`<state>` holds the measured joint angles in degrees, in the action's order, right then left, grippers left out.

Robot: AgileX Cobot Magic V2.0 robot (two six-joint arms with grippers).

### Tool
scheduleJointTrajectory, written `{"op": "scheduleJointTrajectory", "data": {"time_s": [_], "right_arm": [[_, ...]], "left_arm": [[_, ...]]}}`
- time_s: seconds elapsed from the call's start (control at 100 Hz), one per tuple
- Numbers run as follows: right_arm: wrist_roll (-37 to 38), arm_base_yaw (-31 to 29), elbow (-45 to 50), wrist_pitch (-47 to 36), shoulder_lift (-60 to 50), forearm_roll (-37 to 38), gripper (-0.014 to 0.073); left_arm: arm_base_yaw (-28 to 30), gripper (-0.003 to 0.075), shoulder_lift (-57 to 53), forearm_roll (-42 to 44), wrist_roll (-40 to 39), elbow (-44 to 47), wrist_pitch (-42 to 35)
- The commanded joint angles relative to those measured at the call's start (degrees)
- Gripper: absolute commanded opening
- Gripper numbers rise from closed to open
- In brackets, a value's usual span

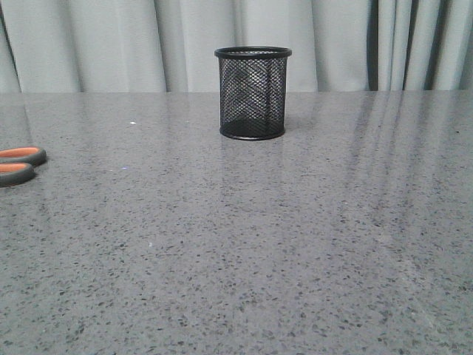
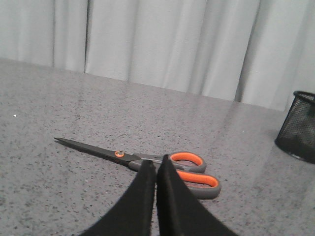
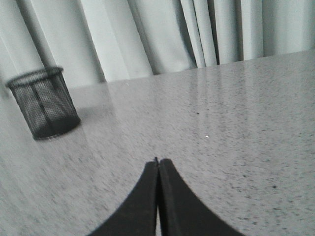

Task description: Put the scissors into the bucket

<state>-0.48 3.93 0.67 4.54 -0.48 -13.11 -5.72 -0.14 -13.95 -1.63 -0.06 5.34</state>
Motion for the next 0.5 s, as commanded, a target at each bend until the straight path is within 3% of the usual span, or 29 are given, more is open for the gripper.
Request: {"op": "scheduleJointTrajectory", "data": {"time_s": [0.0,0.23,0.33,0.49], "right_arm": [[-0.1,-0.4,0.9,-6.4,-1.4,-7.9,-0.0054],[-0.1,-0.4,0.8,-6.7,-1.4,-25.7,-0.0054],[-0.1,-0.4,0.0,-4.5,-1.4,-26.6,-0.0054],[-0.1,-0.4,-4.0,2.0,-0.6,-25.9,-0.0052]], "left_arm": [[0.1,-0.0021,-1.4,-6.7,-0.5,1.6,-4.8],[0.1,-0.0021,-1.4,-25.7,-0.5,1.4,-5.3],[0.1,-0.0021,-1.4,-33.2,-0.5,0.9,-5.8],[0.1,-0.0021,-1.4,-35.1,-0.5,-2.3,-4.7]]}}
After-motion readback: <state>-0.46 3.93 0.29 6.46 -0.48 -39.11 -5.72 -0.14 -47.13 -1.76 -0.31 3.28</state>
